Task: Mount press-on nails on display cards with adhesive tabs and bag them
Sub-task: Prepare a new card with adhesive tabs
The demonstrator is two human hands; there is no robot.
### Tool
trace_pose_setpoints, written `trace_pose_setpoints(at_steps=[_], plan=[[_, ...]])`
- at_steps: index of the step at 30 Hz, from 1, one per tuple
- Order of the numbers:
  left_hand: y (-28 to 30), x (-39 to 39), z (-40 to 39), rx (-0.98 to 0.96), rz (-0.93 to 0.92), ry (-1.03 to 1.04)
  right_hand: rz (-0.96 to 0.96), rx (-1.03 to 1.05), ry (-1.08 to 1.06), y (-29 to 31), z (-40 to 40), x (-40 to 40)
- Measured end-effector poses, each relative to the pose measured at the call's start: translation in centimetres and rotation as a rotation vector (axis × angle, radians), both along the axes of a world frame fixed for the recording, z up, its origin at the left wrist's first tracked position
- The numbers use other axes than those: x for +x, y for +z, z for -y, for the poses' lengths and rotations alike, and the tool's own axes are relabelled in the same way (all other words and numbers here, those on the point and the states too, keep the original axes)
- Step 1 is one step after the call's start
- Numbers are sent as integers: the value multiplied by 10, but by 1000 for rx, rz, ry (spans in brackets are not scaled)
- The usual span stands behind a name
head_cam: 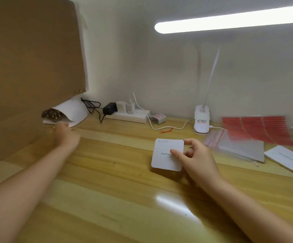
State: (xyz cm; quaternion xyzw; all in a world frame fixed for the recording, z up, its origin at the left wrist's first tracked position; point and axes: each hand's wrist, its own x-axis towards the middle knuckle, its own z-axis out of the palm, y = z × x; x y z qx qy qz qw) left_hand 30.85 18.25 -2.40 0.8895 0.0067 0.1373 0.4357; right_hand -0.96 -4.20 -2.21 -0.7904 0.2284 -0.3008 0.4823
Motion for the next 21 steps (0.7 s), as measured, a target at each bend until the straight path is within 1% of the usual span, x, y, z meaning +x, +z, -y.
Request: trace_pose_setpoints(at_steps=[3,5,8,14,19,21], plan=[[-2,35,-20,112,-48,32,-6,-98,23,-9,-12,8],[0,55,-27,154,-43,-3,-1,-158,14,-13,-14,7],[1,81,-31,193,-70,-23,-18,-156,-10,-12,-13,6],[1,121,-21,173,-106,44,-62,-131,20,-11,-12,6],[1,151,-15,29,-124,198,-53,-45,58,-6,-14,7],[-3,156,-12,93,-90,187,-53,-32,62,-5,-14,7]])
